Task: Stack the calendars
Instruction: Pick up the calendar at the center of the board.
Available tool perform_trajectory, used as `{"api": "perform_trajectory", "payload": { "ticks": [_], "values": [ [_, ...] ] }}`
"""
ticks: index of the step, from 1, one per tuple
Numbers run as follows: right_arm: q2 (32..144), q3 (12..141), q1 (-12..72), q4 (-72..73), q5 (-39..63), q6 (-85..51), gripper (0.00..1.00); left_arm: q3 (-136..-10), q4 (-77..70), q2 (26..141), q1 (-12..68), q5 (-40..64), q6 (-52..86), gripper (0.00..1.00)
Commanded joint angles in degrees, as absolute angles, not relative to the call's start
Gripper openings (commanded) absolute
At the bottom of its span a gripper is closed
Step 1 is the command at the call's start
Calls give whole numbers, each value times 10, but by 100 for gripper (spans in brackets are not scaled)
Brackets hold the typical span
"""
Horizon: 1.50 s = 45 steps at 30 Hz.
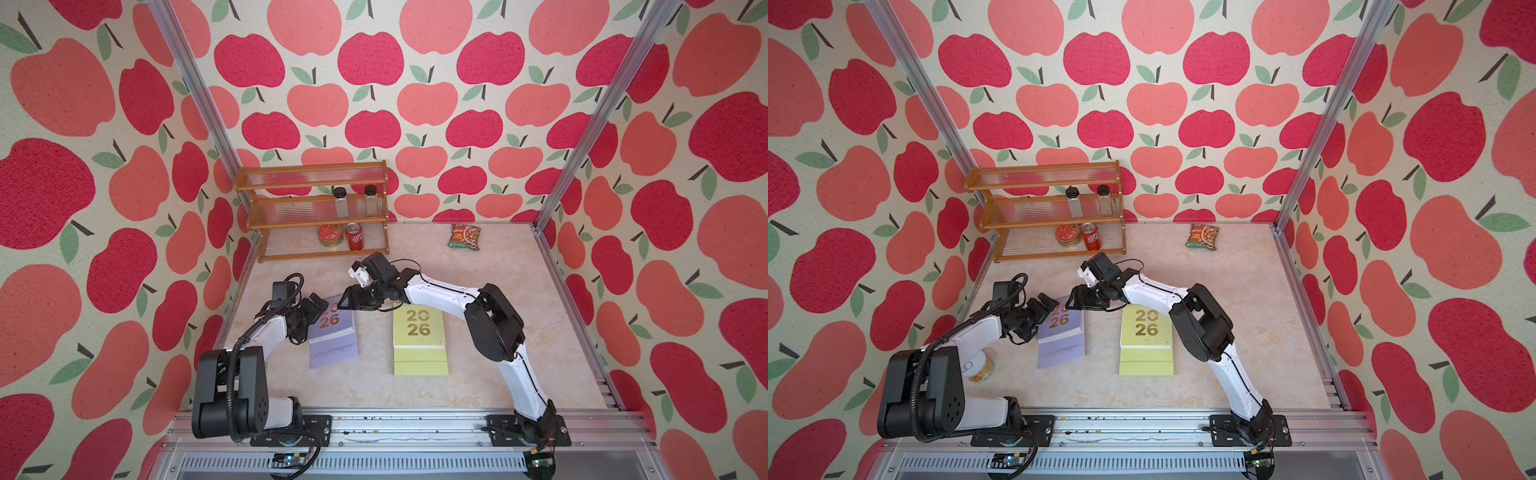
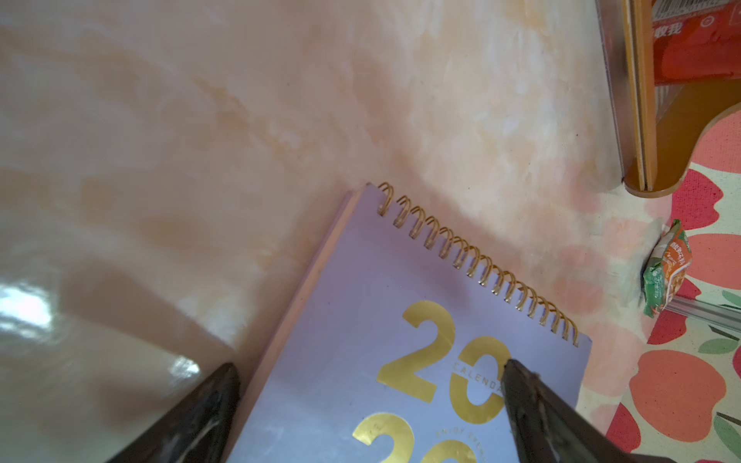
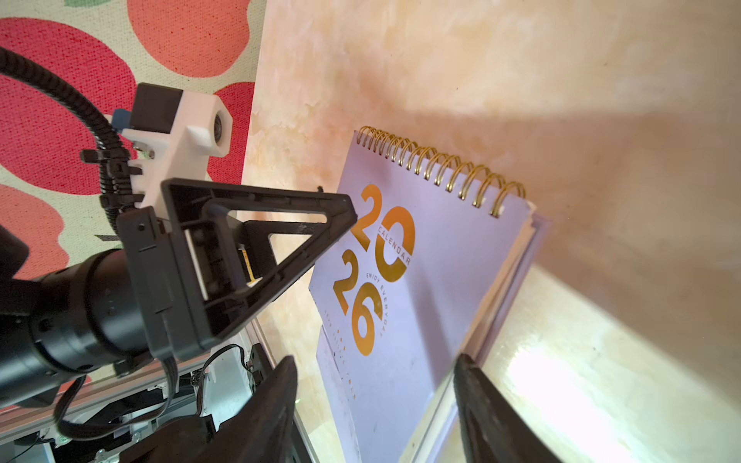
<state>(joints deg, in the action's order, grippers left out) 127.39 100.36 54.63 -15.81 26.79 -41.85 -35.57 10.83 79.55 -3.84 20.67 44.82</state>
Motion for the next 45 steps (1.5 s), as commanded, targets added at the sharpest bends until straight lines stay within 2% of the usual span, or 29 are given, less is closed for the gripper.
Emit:
{"api": "perform_trajectory", "payload": {
  "ticks": [1,14,20,28,35,40,43,45],
  "values": [
    [1282,1021,572,-190,300,-396,65,-327,134,829,-25,279,443,100],
    [1306,1030,567,-174,327,-406,63,-323,101,819,-20,309,435,100],
    [1298,1007,565,-110,356,-433,45,-320,80,799,-16,323,429,100],
    [1285,971,556,-30,384,-481,32,-319,60,779,-16,332,425,100],
    [1285,968,555,-25,389,-484,21,-328,47,755,-16,334,415,100],
    [1283,969,555,-29,389,-483,11,-337,45,747,-15,335,405,100],
    [1275,964,548,-33,385,-479,1,-346,63,737,-18,325,391,100],
    [1266,960,542,-30,382,-478,0,-351,72,726,-24,316,383,100]
  ]
}}
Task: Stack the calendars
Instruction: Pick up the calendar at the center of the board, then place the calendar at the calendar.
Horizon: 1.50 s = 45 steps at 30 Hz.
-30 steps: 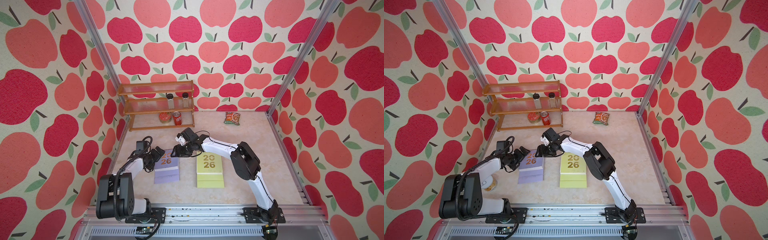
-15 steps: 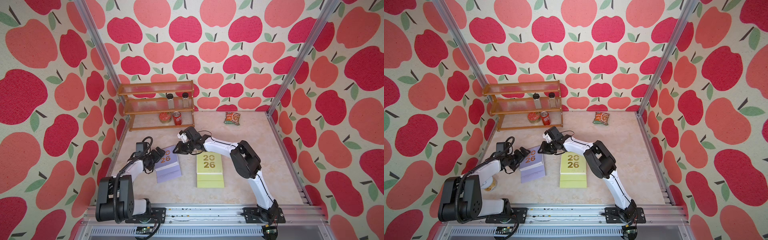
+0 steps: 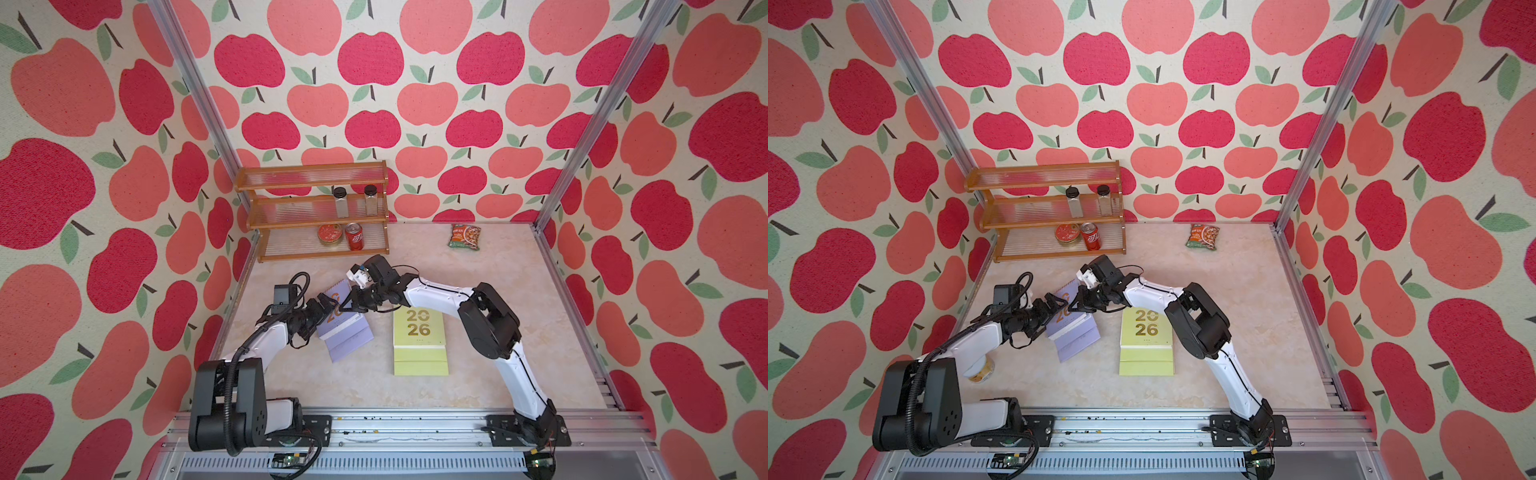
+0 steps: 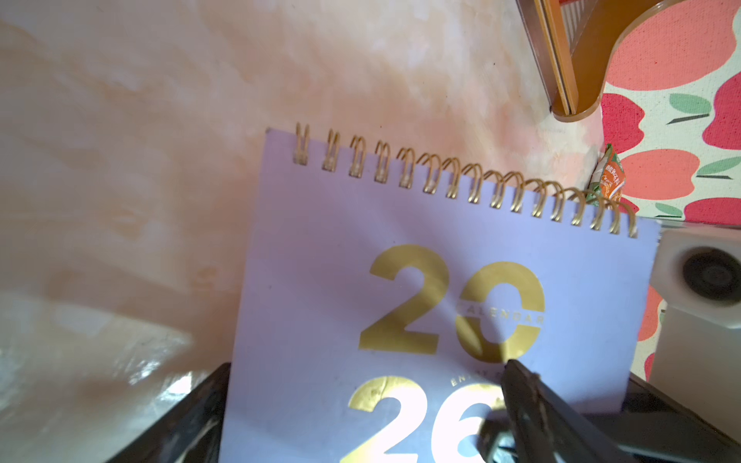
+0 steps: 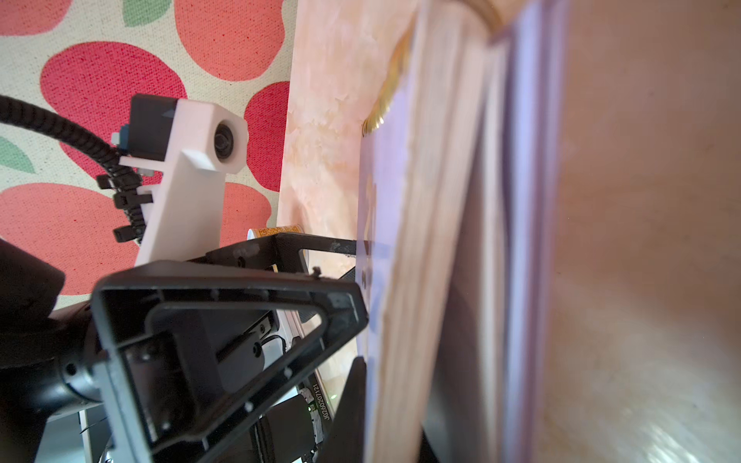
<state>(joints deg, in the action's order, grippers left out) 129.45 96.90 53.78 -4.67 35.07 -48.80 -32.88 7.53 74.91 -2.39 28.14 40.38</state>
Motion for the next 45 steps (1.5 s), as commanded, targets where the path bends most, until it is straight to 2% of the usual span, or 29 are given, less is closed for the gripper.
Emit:
{"api": "perform_trajectory", "payload": {
  "ticks": [1,9,12,18,26,38,45],
  "values": [
    [1261,961,539,-29,383,-476,0,-354,78,717,-28,311,379,100],
    [1206,964,503,-41,379,-460,0,-390,117,626,-52,232,325,100],
    [1181,957,485,-46,385,-452,0,-406,108,602,-68,232,306,100],
    [1140,964,474,-79,391,-417,0,-412,25,617,-105,287,301,100],
    [1120,972,474,-63,430,-409,0,-412,-117,668,-106,406,294,100],
    [1092,937,465,36,494,-427,0,-433,-170,708,-101,531,268,97],
    [1091,919,449,129,545,-482,0,-444,-155,711,-78,553,243,96]
  ]
}}
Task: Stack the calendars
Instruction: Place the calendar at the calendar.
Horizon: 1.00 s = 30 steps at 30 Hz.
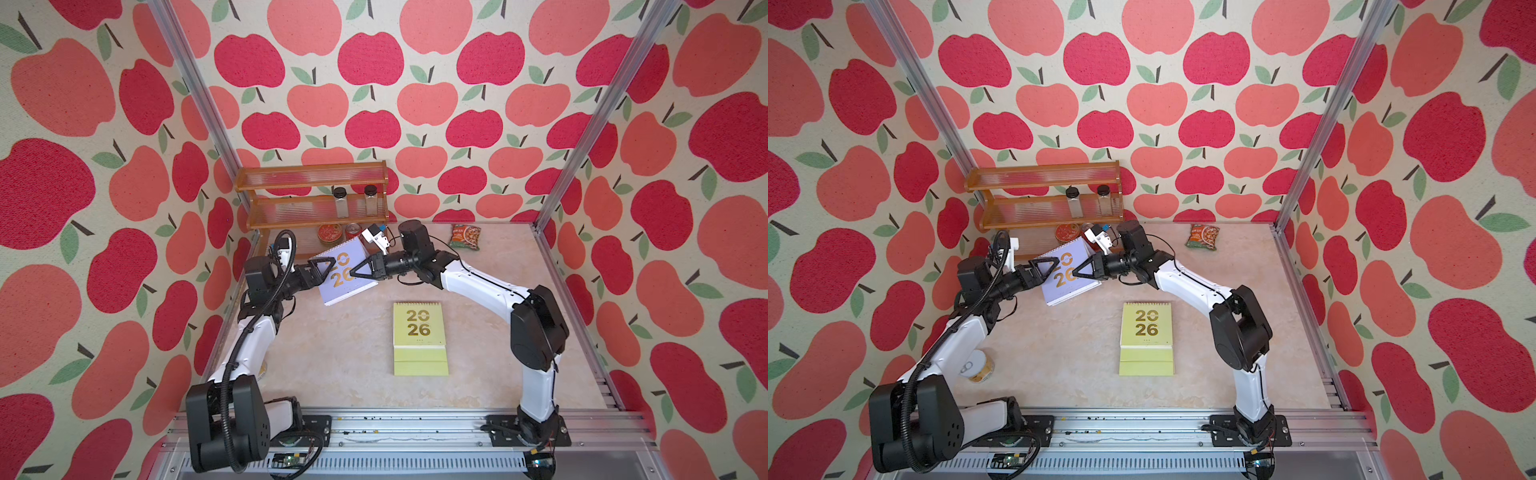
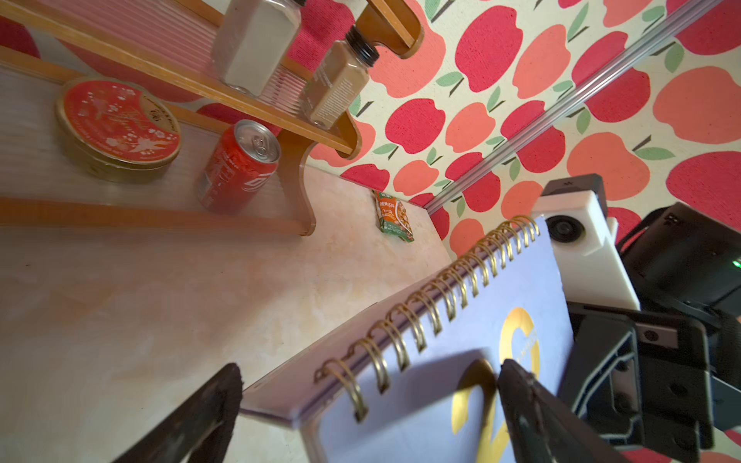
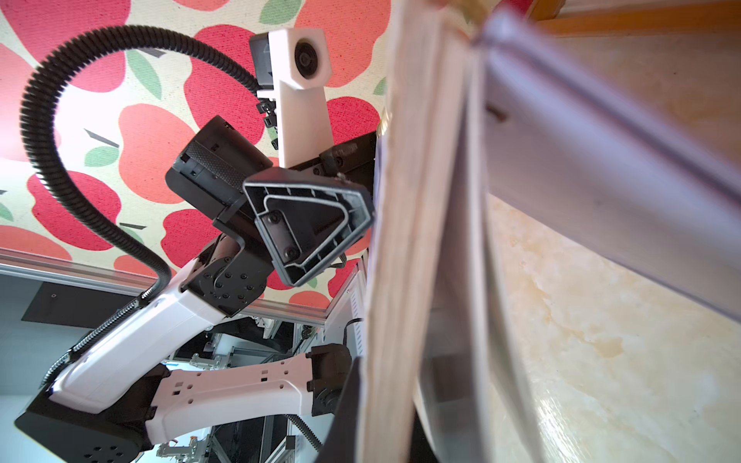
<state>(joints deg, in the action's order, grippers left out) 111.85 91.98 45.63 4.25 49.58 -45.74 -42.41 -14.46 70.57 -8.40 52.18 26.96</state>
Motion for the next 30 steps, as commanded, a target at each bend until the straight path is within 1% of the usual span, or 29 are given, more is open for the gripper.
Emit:
{"api": "perform_trajectory", "payload": {
  "ticks": [1,5,11,16,25,26,27,28,29,30],
  "values": [
    [1092,918,447,137,549,-488,0,-446,-154,711,-76,555,242,95],
    [1099,909,440,182,565,-525,0,-454,-140,707,-59,557,223,90],
    [1114,887,426,272,577,-597,0,-467,-119,705,-36,555,203,76],
    [1124,886,420,283,586,-609,0,-479,-100,703,-22,557,192,65],
    [1143,888,416,297,593,-630,0,-493,-79,693,-6,559,186,52],
    [1146,889,416,297,594,-631,0,-496,-74,695,-5,558,185,49],
    [1147,888,416,298,595,-632,0,-499,-68,696,-5,558,185,38],
    [1149,888,416,298,595,-632,0,-502,-65,699,-4,557,187,15],
    [1149,888,416,299,594,-632,0,-502,-66,701,-4,554,189,6],
    [1150,887,416,299,594,-633,0,-503,-66,702,-3,555,191,1]
  ]
}}
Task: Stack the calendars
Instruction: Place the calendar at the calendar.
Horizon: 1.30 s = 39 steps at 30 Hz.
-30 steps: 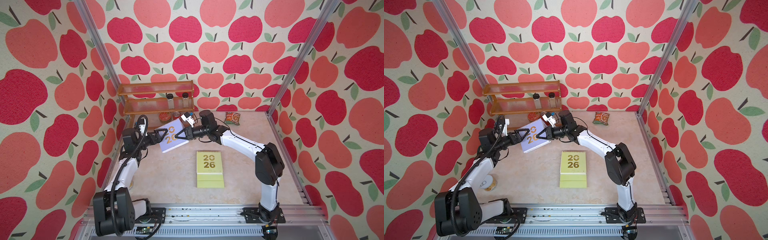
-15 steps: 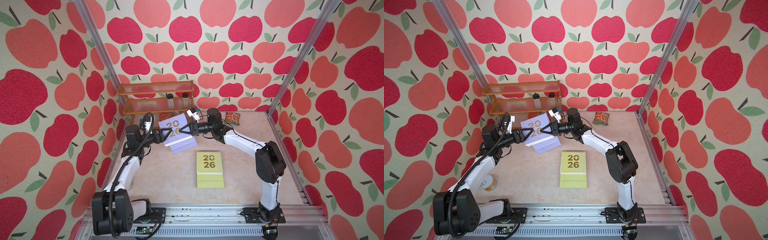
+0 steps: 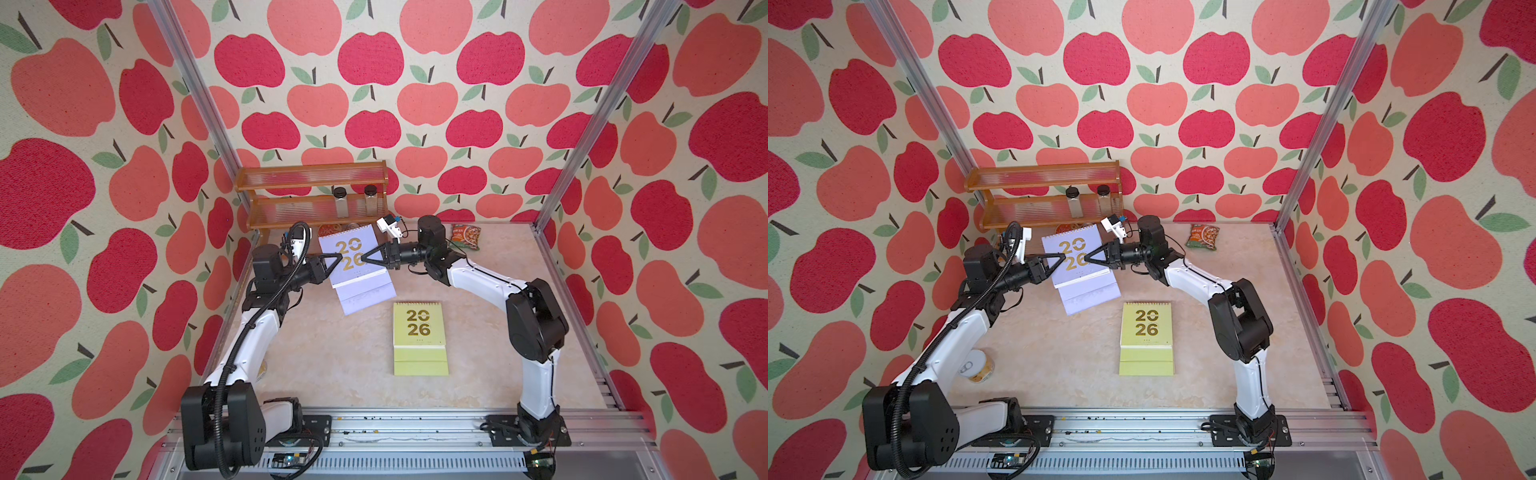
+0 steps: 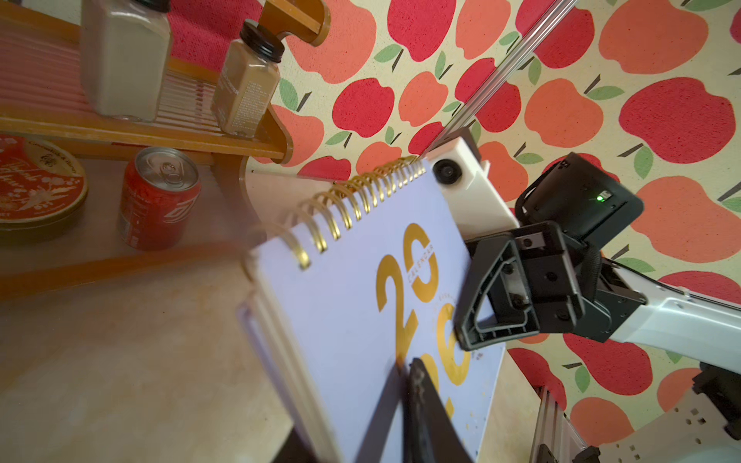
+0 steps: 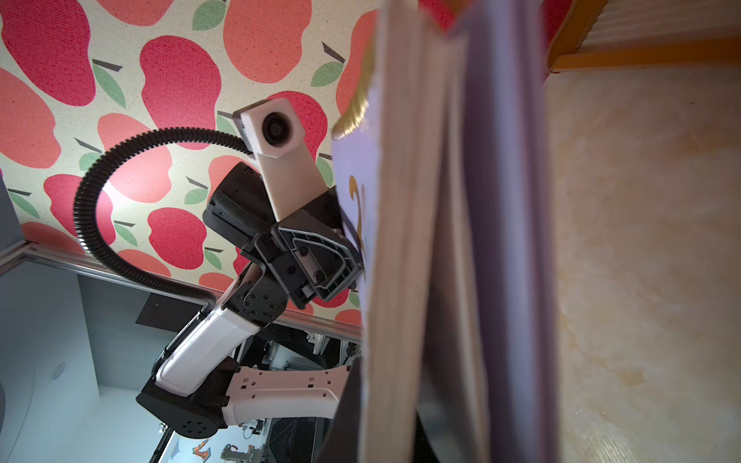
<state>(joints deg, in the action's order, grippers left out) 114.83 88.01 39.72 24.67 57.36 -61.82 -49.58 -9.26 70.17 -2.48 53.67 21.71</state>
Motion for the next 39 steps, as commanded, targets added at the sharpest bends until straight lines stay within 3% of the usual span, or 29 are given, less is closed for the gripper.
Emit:
{"api": "perform_trajectory", "payload": {
  "ticks": [1,9,14,22,31,39],
  "values": [
    [1149,887,416,298,594,-633,0,-504,-63,704,-3,555,191,0],
    [1139,891,413,227,583,-582,2,-519,-51,708,-4,567,191,0],
    [1107,887,399,109,551,-492,25,-518,-67,695,-29,584,207,0],
    [1053,859,362,26,526,-424,49,-520,-79,689,-42,602,221,0],
    [986,803,323,-55,505,-338,57,-538,-73,700,-41,643,227,0],
    [985,771,323,28,543,-342,59,-569,-46,725,-20,683,212,0]
  ]
}}
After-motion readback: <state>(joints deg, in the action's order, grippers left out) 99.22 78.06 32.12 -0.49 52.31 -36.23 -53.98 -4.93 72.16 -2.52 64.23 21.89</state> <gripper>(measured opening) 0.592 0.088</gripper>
